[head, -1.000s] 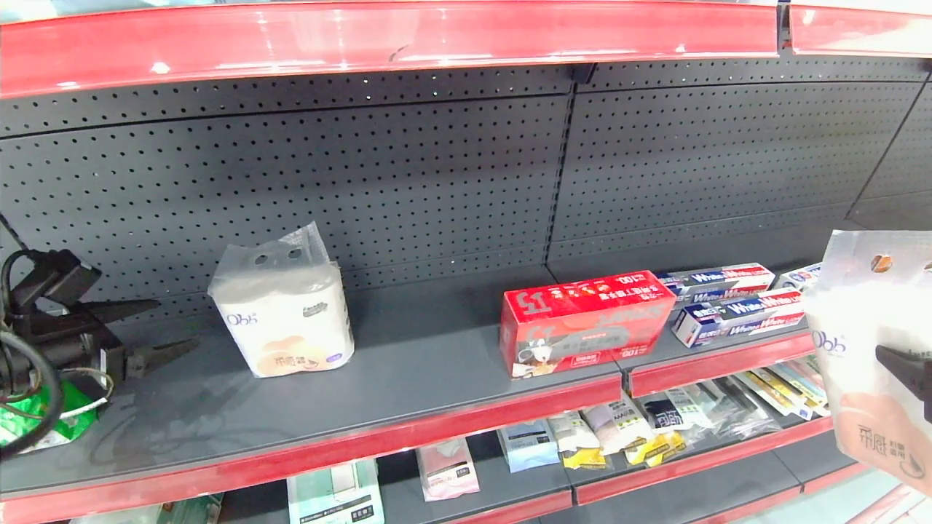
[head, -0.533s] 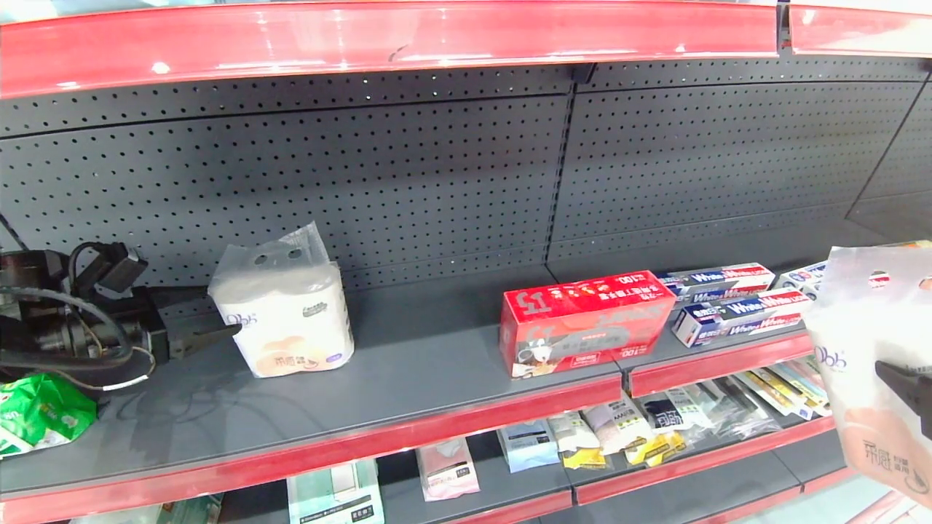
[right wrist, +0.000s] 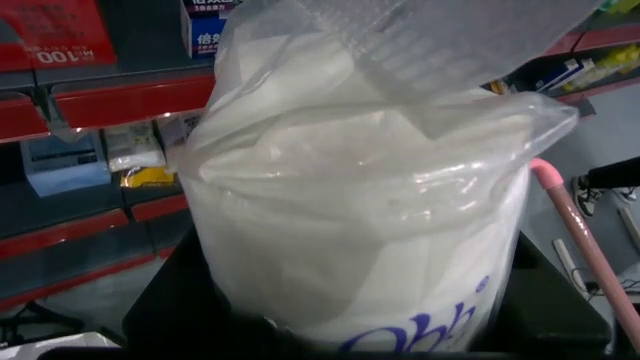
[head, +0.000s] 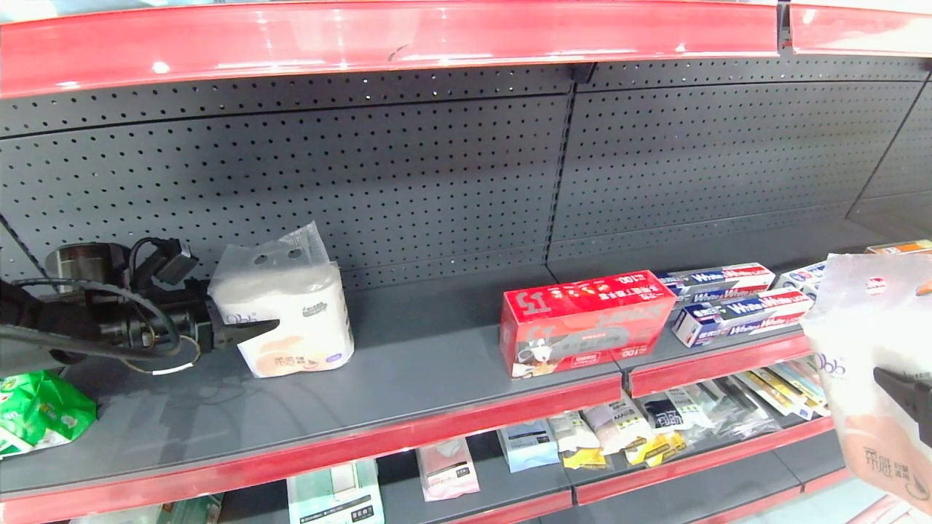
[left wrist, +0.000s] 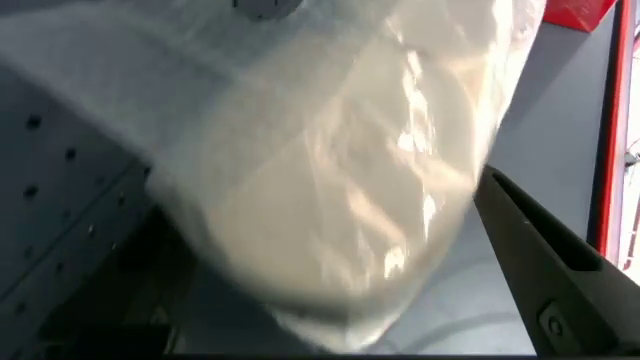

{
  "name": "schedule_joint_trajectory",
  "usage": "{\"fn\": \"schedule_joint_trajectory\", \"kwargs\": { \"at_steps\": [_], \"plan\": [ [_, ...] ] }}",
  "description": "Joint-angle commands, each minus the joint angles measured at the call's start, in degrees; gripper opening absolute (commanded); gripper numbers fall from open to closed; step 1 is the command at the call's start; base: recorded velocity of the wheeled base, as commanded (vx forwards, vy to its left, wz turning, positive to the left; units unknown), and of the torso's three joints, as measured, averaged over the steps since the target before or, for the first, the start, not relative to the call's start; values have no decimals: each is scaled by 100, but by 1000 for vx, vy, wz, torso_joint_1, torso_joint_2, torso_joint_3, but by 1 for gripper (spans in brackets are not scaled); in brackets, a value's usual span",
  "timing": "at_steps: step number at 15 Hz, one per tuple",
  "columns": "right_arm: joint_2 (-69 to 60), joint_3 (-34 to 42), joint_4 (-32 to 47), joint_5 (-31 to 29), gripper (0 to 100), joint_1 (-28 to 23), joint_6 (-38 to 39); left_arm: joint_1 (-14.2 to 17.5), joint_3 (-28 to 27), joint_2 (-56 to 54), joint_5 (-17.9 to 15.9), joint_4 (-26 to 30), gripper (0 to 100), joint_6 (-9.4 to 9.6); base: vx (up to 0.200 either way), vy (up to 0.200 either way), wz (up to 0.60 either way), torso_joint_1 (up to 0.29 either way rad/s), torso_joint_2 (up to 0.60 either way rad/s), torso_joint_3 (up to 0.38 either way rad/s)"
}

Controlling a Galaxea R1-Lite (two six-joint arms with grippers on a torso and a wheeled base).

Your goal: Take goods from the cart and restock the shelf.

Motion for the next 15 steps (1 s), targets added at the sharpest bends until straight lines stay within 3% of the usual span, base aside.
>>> {"fn": "schedule_joint_trajectory", "kwargs": {
  "at_steps": [1, 5, 10, 11, 15],
  "plan": [
    [12, -3, 1, 3, 0, 6, 1, -112, -184, 164, -4, -9, 100, -4, 0, 0, 0, 0, 0, 0],
    [-6, -3, 1, -6, 0, 6, -122, -288, -465, 313, -4, -9, 100, -153, 0, 0, 0, 0, 0, 0],
    [3, -3, 1, -50, 0, 6, -131, -437, -483, 322, -4, -9, 100, -170, 0, 0, 0, 0, 0, 0],
    [3, -3, 1, -50, 0, 6, -131, -472, -483, 322, -4, 0, 0, -179, 0, 0, 0, 0, 0, 0],
    [12, -3, 1, -59, 0, 6, -131, -481, -412, 313, -40, 0, 0, -250, 0, 0, 0, 0, 0, 0]
  ]
}}
